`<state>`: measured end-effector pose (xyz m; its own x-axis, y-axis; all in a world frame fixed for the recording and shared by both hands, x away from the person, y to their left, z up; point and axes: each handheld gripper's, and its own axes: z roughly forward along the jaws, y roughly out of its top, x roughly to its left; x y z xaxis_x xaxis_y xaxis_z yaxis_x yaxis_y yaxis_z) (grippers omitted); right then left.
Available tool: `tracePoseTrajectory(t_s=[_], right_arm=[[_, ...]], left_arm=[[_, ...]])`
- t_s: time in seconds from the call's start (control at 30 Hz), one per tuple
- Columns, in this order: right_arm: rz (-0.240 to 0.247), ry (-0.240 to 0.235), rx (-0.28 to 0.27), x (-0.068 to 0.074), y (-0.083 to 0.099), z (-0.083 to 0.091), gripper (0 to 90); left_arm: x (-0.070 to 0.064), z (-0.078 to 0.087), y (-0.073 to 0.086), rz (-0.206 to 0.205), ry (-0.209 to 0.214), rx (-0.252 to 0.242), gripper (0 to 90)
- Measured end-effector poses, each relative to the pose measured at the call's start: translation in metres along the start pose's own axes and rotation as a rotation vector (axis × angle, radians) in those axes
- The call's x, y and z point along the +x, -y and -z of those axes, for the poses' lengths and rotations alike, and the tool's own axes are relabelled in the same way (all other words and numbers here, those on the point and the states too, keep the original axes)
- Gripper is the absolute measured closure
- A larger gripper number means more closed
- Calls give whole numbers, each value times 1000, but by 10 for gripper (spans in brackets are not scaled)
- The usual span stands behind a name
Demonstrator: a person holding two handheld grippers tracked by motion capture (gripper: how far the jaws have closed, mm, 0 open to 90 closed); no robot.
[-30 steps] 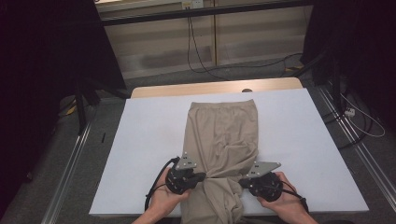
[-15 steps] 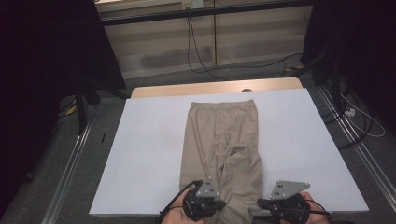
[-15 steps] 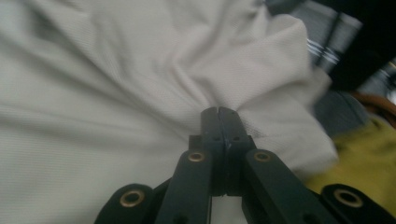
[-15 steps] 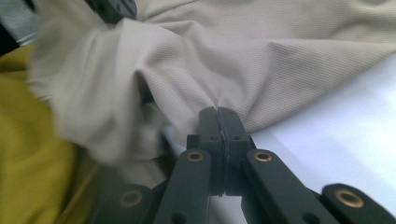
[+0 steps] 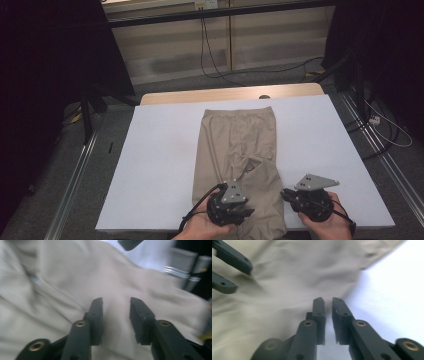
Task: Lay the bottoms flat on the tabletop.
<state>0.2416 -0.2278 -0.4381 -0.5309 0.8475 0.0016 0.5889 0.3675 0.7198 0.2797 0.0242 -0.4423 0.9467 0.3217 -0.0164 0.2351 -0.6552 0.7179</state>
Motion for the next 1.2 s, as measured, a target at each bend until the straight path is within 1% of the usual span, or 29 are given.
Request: tracePoseTrajectory(t_s=[0.03,0.07,0.1,0.13,0.17,0.2,0.23,0.27,0.33,0.37,0.43,0.5,0.57,0.63,0.7,0.73,0.77,0.8,0.83,0.87,0.9,0.97,1.0,1.03,1.07,1.1,1.13,1.17,1.2], right_arm=[[-1,30,7,-4,-2,-3,828],[-1,43,21,-9,-4,-7,826],[-7,51,27,-12,-5,-10,820],[-11,56,35,-15,-6,-14,815],[-11,52,41,-16,-7,-16,811],[-14,44,42,-16,-7,-19,799],[-6,36,46,-16,-7,-21,784],[0,25,51,-14,-8,-23,769],[26,-28,43,-10,-9,-25,738],[39,-41,39,-6,-9,-25,719],[48,-63,20,-2,-10,-24,653],[56,-77,7,1,-13,-25,584],[31,-61,-8,-3,-17,-26,554],[-2,-33,-31,-14,-24,-31,628],[-31,10,-38,-28,-33,-40,671],[-40,20,-38,-35,-37,-46,697],[-49,36,-37,-41,-42,-52,702],[-59,58,-35,-46,-46,-58,701],[-68,58,-30,-50,-49,-65,693],[-73,62,-22,-53,-52,-71,675],[-75,69,-15,-55,-54,-76,659],[-84,62,20,-55,-55,-86,618],[-79,76,11,-53,-54,-87,632],[-67,73,13,-51,-54,-86,779],[-59,60,14,-51,-55,-86,900],[-48,85,19,-50,-55,-85,900],[-54,91,22,-51,-55,-84,900],[-45,123,22,-53,-55,-83,900],[-50,139,23,-58,-55,-82,900]], left_arm=[[2,-7,0,-8,-25,25,618],[3,-12,0,-22,-30,56,626],[1,-13,0,-29,-23,51,638],[0,-13,0,-26,-10,58,724],[-2,-11,0,-22,-8,72,868],[-3,-10,0,-26,-17,77,900],[-5,-9,1,-24,-7,76,900],[-5,-7,1,-12,-1,87,900],[-5,-1,3,33,18,81,900],[-5,3,4,47,34,79,900],[-6,13,8,45,27,74,900],[-7,20,15,62,28,79,900],[-6,22,23,72,34,90,900],[-5,23,26,81,42,89,900],[-3,26,25,81,41,87,900],[-2,26,26,93,40,83,900],[-2,26,27,108,42,73,900],[-1,26,28,105,43,86,900],[-1,25,29,110,42,80,900],[0,25,29,101,44,88,900],[0,25,29,106,49,82,900],[1,27,28,103,50,80,900],[1,27,28,112,49,76,900],[0,27,28,124,51,67,900],[1,28,28,121,53,71,900],[1,28,28,124,55,65,900],[1,29,27,122,56,63,900],[1,30,26,120,57,55,900],[0,30,25,122,57,46,900]])
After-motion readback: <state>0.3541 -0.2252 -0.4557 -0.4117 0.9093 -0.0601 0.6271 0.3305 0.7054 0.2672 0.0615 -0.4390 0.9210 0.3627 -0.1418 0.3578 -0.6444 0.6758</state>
